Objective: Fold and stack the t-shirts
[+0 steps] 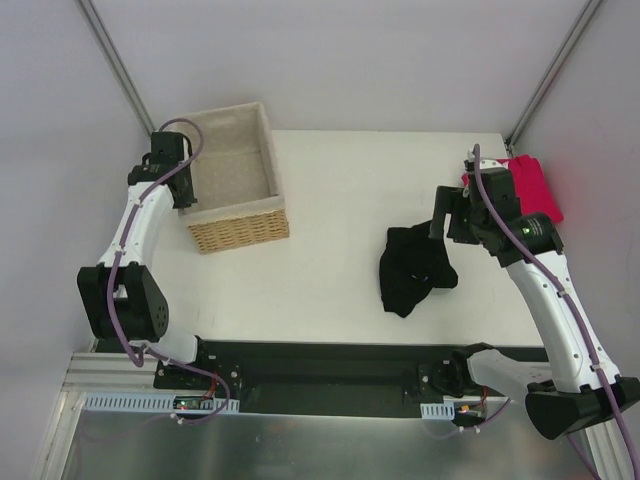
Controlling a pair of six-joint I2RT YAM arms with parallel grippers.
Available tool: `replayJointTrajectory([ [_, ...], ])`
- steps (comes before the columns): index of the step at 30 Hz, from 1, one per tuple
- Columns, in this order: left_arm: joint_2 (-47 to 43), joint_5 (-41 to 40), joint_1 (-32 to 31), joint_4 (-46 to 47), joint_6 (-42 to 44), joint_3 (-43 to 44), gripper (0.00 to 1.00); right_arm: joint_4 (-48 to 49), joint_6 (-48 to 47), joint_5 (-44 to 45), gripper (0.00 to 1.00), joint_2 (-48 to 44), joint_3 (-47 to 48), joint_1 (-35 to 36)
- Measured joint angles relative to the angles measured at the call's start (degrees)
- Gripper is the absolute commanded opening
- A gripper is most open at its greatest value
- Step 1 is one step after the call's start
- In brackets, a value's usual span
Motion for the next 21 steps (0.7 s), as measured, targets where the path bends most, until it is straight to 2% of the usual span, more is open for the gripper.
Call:
replayJointTrajectory([
  [7, 8.8, 9.0, 7.3, 0.7, 12.4, 9.4, 0.0, 0.1, -0.5, -1.8, 0.84, 0.2, 0.0, 0.1],
  [11, 14.4, 11.1, 9.4, 1.3, 18.2, 15.3, 0.0, 0.3, -1.7, -2.6, 0.84, 0.7, 0.0, 0.3],
  [21, 17.3, 14.2, 13.7, 4.7, 24.2, 17.4, 0.0, 1.1, -3.1, -3.6, 0.84, 5.5, 1.2, 2.3],
])
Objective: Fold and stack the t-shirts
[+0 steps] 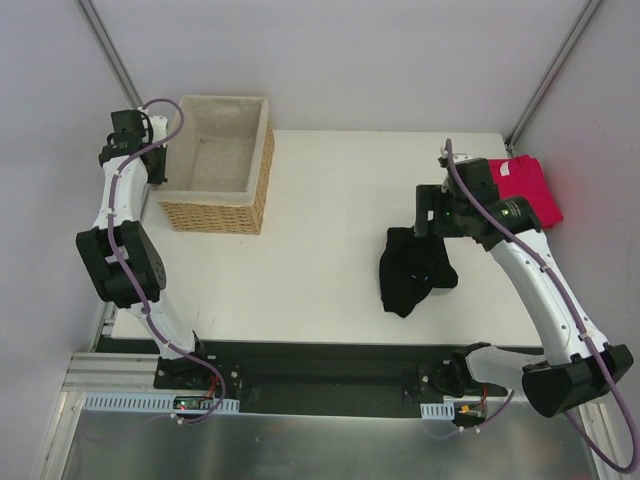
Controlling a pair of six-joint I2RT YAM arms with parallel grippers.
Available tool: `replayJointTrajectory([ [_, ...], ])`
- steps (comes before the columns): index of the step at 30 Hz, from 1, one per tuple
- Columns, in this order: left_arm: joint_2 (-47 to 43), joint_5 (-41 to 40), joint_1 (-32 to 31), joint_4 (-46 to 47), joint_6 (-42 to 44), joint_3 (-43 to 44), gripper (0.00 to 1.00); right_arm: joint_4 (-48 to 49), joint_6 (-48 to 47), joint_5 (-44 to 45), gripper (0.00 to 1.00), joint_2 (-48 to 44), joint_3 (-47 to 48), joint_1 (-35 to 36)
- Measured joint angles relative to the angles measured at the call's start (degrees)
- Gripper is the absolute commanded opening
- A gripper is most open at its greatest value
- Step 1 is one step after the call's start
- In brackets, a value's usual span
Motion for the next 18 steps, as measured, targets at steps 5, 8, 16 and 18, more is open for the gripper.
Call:
replayJointTrajectory([
  [5, 0.0, 1.6, 3.3, 1.2, 0.5, 0.0, 0.29, 0.1, -0.4, 0.1, 0.84, 3.3, 2.2, 3.8],
  [8, -0.3, 1.7, 4.6, 3.7, 0.4, 0.0, 0.48, 0.0, -0.4, 0.2, 0.84, 3.4, 2.4, 6.0],
  [16, -6.4, 3.8, 5.2, 7.7, -1.7, -0.7, 0.77, 0.1, -0.3, 0.5, 0.83, 3.3, 2.4, 8.9],
  [18, -9.0, 5.9, 5.2, 8.0, -2.9, -1.4, 0.79, 0.1, -0.3, 0.5, 0.83, 3.1, 2.4, 9.7],
])
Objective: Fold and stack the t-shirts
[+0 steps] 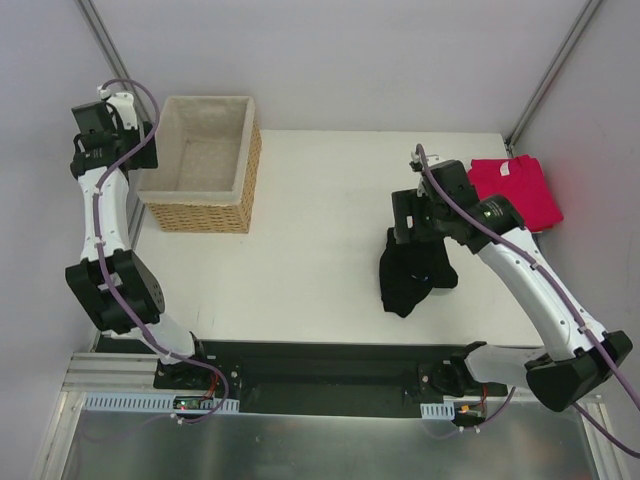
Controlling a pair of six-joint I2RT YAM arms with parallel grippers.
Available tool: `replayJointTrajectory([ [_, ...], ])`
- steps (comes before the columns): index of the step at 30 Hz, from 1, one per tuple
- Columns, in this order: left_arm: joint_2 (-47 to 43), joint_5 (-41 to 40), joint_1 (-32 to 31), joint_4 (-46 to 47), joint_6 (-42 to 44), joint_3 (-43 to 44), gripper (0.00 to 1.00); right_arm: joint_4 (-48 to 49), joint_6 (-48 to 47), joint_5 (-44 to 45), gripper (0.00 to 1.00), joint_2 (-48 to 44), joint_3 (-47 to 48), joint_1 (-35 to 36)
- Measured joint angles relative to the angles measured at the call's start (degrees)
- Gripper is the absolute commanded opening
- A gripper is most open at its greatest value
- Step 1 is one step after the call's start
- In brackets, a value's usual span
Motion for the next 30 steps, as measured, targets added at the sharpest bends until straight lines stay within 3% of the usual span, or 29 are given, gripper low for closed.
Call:
replayJointTrajectory([
  [11, -15.6, 19.7, -1.7, 1.1, -8.2, -7.9, 0.82, 1.2, 0.8, 0.5, 0.83, -3.4, -1.5, 2.1],
  [16, -20.0, 26.9, -7.5, 1.2, -10.9, -14.9, 0.82, 1.6, 0.9, 0.5, 0.83, -3.7, -2.2, 2.6],
  [22, -20.4, 28.8, -17.5, 0.6, -13.0, -21.5, 0.81, 3.4, 1.0, 0.7, 0.84, -5.5, -4.1, 2.9],
  [30, -19.5, 28.1, -24.8, 0.7, -14.2, -22.1, 0.8, 4.6, 0.9, 2.3, 0.84, -12.3, -7.1, 3.0],
])
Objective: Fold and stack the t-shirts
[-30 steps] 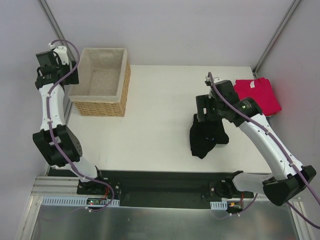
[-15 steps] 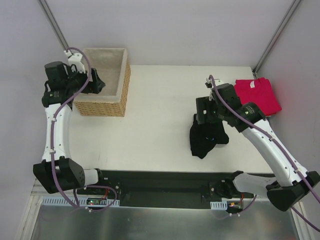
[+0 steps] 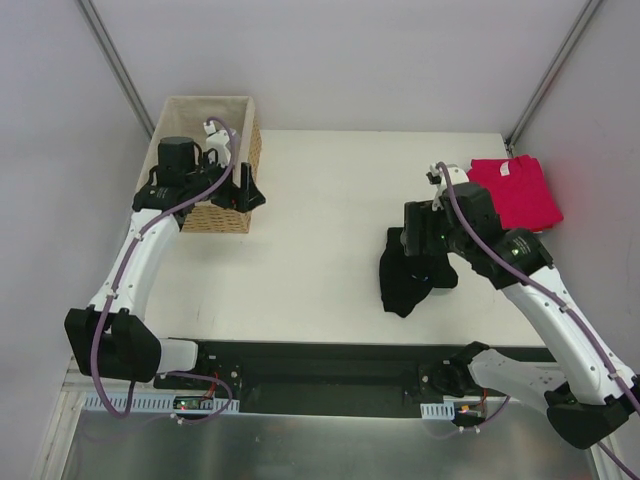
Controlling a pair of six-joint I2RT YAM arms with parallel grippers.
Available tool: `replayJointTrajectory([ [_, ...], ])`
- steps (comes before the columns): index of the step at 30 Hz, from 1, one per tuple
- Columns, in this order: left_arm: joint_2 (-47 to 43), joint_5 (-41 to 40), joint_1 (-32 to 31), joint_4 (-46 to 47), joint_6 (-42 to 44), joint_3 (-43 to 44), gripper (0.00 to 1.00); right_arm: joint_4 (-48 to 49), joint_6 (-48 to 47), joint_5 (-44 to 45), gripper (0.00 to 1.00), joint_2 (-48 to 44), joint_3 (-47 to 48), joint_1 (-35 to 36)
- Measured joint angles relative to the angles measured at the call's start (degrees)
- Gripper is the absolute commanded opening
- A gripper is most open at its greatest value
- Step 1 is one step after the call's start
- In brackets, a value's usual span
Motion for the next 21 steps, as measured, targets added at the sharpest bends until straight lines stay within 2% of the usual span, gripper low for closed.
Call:
replayJointTrajectory([
  [17, 7.6, -16.5, -2.6, 2.1, 0.5, 2.7, 0.78, 1.6, 0.0, 0.2, 0.84, -2.3, -5.7, 0.0],
  [20, 9.6, -17.2, -2.6, 2.8, 0.5, 2.7, 0.76, 1.7, 0.0, 0.2, 0.84, -2.3, -5.9, 0.0],
  [21, 10.4, -17.6, -2.6, 3.0, 0.5, 2.7, 0.69, 1.9, 0.0, 0.2, 0.84, -2.3, -5.9, 0.0],
])
